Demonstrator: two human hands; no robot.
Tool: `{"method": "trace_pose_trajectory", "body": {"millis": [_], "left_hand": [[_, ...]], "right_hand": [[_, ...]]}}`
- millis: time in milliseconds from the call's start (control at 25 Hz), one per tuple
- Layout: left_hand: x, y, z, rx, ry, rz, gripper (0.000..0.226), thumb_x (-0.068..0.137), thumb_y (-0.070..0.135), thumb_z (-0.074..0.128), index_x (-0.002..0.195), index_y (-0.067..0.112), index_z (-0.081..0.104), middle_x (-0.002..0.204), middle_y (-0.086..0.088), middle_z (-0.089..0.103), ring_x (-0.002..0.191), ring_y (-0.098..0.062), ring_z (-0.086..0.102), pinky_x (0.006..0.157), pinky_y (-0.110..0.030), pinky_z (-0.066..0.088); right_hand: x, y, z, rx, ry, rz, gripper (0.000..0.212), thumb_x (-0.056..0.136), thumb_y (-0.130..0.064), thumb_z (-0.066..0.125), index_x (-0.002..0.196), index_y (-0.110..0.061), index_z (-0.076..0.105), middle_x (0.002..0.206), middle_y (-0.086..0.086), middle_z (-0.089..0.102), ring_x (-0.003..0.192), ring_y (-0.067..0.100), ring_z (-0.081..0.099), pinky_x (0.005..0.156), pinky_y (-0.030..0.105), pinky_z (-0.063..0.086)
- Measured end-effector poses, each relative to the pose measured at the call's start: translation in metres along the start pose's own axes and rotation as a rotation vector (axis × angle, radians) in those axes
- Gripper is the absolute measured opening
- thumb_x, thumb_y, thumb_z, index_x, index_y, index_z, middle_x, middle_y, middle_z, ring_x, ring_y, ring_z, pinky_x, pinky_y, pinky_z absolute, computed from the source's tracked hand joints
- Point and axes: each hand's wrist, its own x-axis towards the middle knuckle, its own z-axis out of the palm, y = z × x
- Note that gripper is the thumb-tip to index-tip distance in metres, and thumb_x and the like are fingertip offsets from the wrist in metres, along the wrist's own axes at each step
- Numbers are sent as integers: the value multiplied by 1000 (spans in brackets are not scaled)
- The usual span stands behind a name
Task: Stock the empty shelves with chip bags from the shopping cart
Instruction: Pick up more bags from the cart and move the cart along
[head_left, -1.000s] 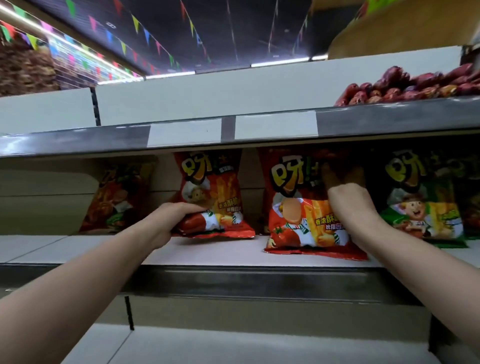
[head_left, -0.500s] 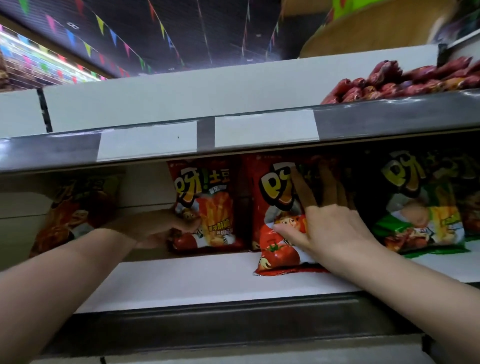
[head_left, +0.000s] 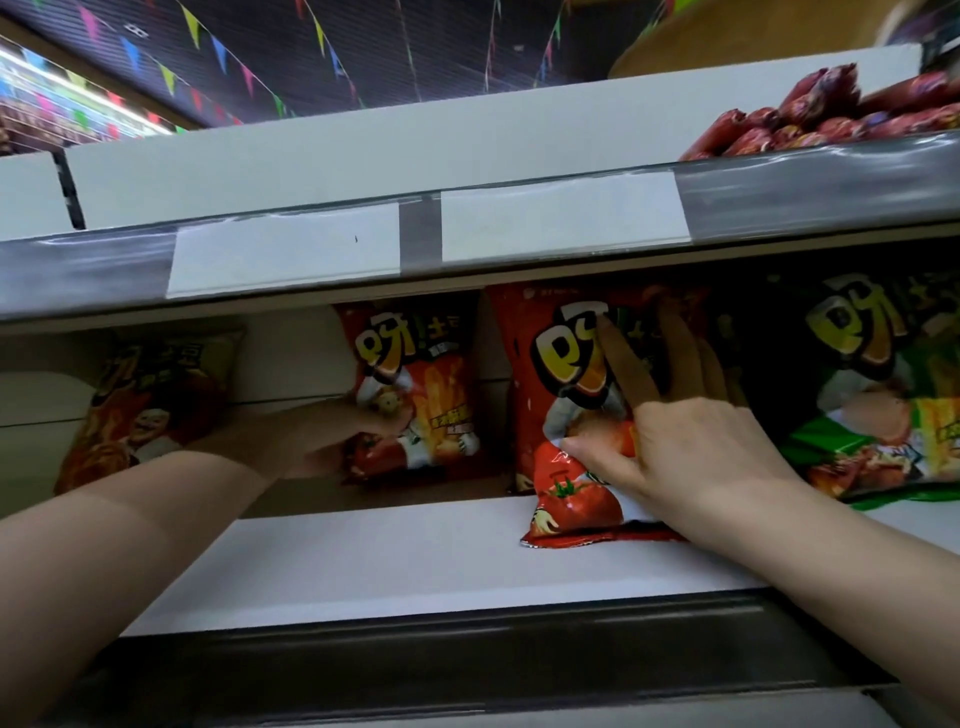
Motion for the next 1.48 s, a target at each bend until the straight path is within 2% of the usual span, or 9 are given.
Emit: {"method": "trace_pose_trajectory", "body": {"millis": [120, 400, 560, 640, 760, 880, 1040, 1240, 1480], "left_hand": [[-2, 8, 3, 61, -23, 8, 47, 80, 7, 68, 124, 14, 52, 117, -17, 62, 107, -33, 61, 92, -46, 50], [0, 12, 14, 74, 17, -34, 57, 76, 14, 73, 128, 7, 52, 130, -24, 54, 126, -43, 44, 106, -54, 33], [-25, 17, 16, 49, 59, -48, 82, 59, 32, 86, 130, 25, 47, 132, -2, 56, 126, -25, 49, 107, -45, 36], [-49, 28, 29, 5, 187, -29, 82, 75, 26, 76, 143, 22, 30, 138, -2, 45, 126, -24, 43, 103, -40, 38], [-92, 43, 60, 1, 425, 59, 66, 86, 20, 66, 142, 11, 31, 138, -10, 46, 114, -21, 48, 77, -20, 41], [-149, 48, 83, 68, 518, 194, 42, 87, 20, 65, 122, 14, 44, 103, 6, 56, 87, -5, 52, 72, -14, 40], [-232, 25, 93, 113, 611, 233, 38, 86, 19, 63, 121, 16, 48, 115, 0, 56, 106, -12, 53, 89, -25, 43], [-331, -26, 60, 42, 790, 112, 14, 86, 14, 63, 96, 20, 53, 97, -2, 64, 93, -14, 61, 83, -26, 49], [-462, -77, 4, 73, 1052, -64, 23, 88, 14, 62, 110, 14, 54, 107, -4, 64, 96, -13, 62, 86, -27, 51]], "right_hand": [[0, 0, 1, 6, -4, -6, 55, 78, -75, 20, 62, -23, 25, 62, -7, 36, 64, 11, 40, 58, 24, 32], [0, 2, 1, 64, 15, -8, 56, 82, -74, 23, 64, -22, 26, 63, -6, 32, 71, 15, 40, 66, 27, 32], [-1, 4, -3, 81, 67, 57, 58, 78, -78, 27, 76, -22, 40, 70, -4, 41, 81, 23, 50, 78, 35, 37], [-4, 7, 0, 60, 211, 69, 63, 83, -73, 29, 101, -17, 53, 91, 7, 54, 99, 32, 55, 94, 43, 35], [-7, 14, 11, 103, 645, -100, 53, 87, -51, 45, 109, -3, 51, 93, 26, 55, 84, 40, 55, 77, 45, 42], [-17, 1, 19, 345, 882, -304, 44, 83, -34, 48, 113, -2, 48, 105, 29, 53, 96, 37, 45, 80, 43, 39], [-54, -62, 16, 757, 798, -531, 45, 84, -29, 49, 115, 4, 54, 119, 26, 51, 112, 32, 45, 94, 42, 40], [-100, -166, 16, 1014, 603, -718, 44, 85, -28, 48, 118, 0, 55, 120, 20, 52, 111, 21, 42, 93, 38, 43], [-175, -293, 9, 1197, 338, -1009, 48, 85, -31, 44, 122, -1, 49, 124, 15, 47, 112, 21, 44, 94, 37, 43]]}}
